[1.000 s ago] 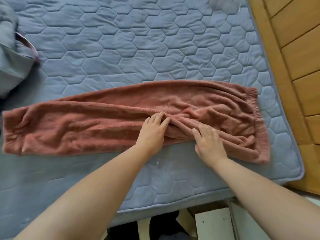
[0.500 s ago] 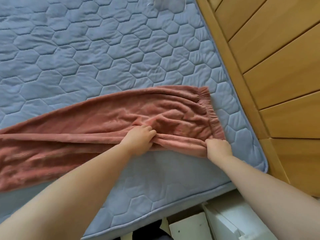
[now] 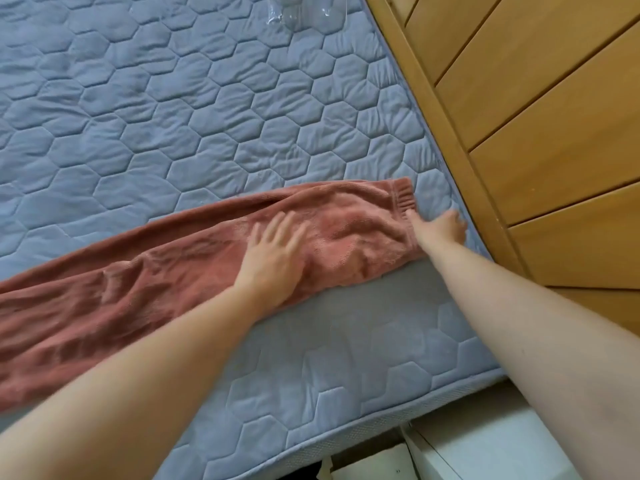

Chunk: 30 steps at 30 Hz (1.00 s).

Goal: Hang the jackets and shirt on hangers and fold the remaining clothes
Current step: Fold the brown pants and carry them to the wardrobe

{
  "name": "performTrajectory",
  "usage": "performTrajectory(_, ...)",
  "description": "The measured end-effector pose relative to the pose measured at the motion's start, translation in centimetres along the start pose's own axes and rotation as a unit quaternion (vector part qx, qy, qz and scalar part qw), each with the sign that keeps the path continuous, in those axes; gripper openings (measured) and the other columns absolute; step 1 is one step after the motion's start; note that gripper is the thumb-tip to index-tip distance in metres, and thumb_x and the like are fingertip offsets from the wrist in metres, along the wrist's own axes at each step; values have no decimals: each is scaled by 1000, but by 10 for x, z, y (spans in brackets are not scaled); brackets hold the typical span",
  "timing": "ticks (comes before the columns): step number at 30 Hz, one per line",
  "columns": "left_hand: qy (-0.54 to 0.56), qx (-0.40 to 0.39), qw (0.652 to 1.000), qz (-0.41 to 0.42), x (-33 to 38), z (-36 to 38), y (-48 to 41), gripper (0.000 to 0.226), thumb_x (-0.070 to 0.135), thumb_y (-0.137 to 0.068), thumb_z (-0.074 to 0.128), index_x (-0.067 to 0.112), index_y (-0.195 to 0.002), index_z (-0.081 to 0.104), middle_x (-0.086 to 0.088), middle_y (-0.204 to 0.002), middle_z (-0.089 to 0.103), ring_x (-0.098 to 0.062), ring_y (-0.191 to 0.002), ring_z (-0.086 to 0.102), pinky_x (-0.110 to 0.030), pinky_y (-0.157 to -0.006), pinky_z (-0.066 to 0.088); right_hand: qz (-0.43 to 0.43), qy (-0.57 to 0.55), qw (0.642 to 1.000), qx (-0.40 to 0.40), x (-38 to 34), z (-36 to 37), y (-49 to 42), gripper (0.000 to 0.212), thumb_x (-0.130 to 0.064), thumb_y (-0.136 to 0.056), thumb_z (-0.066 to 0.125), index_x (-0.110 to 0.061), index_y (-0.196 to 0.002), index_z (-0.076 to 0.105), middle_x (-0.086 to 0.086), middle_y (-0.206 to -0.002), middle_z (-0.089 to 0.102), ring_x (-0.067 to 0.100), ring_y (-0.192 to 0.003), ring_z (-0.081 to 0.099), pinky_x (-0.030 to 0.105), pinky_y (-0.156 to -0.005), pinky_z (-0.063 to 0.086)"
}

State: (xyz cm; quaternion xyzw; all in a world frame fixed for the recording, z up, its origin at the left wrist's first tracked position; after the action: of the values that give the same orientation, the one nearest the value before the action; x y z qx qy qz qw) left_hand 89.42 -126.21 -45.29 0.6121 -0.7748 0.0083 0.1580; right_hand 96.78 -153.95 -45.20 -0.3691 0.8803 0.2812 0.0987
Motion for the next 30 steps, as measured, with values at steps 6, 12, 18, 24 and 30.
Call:
performTrajectory(6,-118,-193,974,-14,12,57,14,103,42,-86,61,38,-146,-22,-5,-157,-25,-31,-145,-18,-65,-109,11,172,-358,899,-184,32,53,10,57,-26,-71,82,-5,-119,60,12,-121,64,26,-102,64,44,-91,52)
performTrajectory(12,-57,-205,976,46,38,61,-3,98,8,-86,54,37,-149,-15,0,-161,-2,-26,-145,18,-41,-95,47,72,-229,966,92,27,-9,7,39,-19,-77,62,-6,-114,62,7,-112,66,24,-96,62,29,-78,46)
performTrajectory(18,51,-328,933,136,86,79,25,73,49,-94,46,35,-152,5,4,-161,-9,-17,-148,-5,-52,-116,17,15,42,992,118,79,-22,12,58,-14,-81,62,-7,-134,38,17,-139,41,37,-125,42,45,-100,39)
performTrajectory(24,56,-53,992,-104,11,45,3,70,14,-85,48,22,-150,23,-4,-156,23,-23,-144,18,-47,-116,17,-414,262,870,56,13,37,33,58,1,-84,46,-8,-140,38,17,-148,33,35,-137,29,46,-115,19)
performTrajectory(30,-11,-117,971,-208,-81,35,-3,24,24,-90,53,16,-113,59,-10,-118,61,-32,-111,53,-41,-93,42,-459,399,794,-21,-47,84,38,29,-15,-91,50,-11,-119,55,10,-122,57,29,-121,43,46,-113,17)
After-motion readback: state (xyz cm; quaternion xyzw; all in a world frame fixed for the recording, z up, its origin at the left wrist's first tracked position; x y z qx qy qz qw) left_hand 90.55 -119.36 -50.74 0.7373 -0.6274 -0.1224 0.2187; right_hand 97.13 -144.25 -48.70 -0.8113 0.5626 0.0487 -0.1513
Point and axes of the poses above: each hand's wrist, its own y-axis away from the middle knuckle, its own z-axis out of the palm, x = y × z, the point moved 4 cm from there along -y, towards the middle knuckle
